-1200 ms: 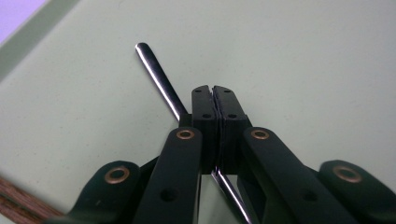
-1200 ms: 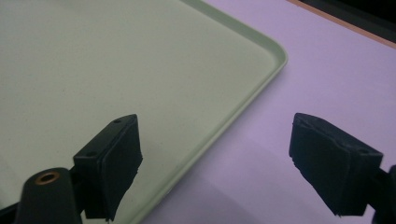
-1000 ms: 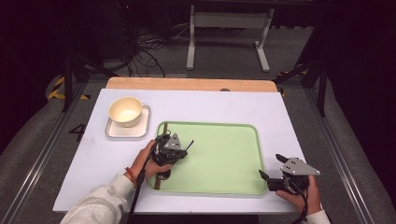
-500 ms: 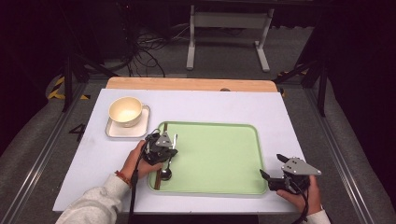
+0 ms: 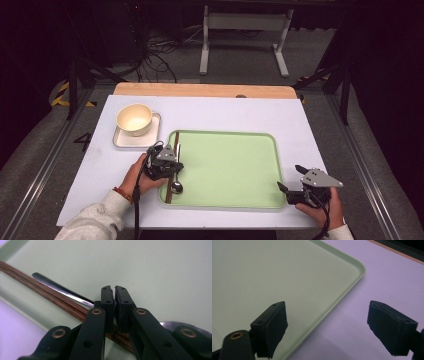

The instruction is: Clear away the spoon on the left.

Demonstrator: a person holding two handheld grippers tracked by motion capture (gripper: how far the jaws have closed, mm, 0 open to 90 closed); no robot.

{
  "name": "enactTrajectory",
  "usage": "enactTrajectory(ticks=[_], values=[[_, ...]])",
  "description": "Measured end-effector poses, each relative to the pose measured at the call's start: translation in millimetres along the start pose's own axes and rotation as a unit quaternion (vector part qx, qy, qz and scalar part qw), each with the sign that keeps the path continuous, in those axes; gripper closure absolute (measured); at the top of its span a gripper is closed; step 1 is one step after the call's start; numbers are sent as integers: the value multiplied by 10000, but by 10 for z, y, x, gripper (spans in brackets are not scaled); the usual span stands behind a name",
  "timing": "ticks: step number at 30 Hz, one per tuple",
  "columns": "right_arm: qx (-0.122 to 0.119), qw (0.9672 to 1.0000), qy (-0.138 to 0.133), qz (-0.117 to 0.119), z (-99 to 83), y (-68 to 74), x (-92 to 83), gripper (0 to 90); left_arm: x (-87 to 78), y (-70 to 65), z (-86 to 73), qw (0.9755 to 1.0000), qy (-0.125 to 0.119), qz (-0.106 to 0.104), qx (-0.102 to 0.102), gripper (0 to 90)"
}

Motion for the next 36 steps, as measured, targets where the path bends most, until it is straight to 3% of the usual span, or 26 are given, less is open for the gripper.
enactTrajectory(ticks=[6,13,15,20,25,31,36], values=[[3,10000,-30,0,-1,2,-7,167,-110,6,19,9997,-176,87,120,833],[-23,10000,-74,-18,19,14,-20,169,-344,102,-6,9976,-584,337,183,780],[-41,10000,-74,-23,23,17,-19,169,-385,127,-16,9972,-620,382,160,765],[-51,10000,-69,-8,25,21,-19,170,-550,259,-47,9937,-902,654,-79,698],[-45,10000,-72,-13,25,20,-21,170,-646,375,-92,9918,-961,830,-169,630],[-45,10000,-53,-8,21,20,-19,170,-756,497,-126,9874,-1081,1115,-315,513],[-39,10000,-42,-3,19,18,-15,171,-801,566,-154,9856,-1080,1238,-394,468]])
Point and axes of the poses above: each handheld gripper's, and its own axes: x roughly forward along the jaws, z roughly out of its top, y roughly to its left, the point moved 2 cm from there along x, roughly forward along the jaws, and after that the axes turned 14 degrees about z, right-handed, at the moved point
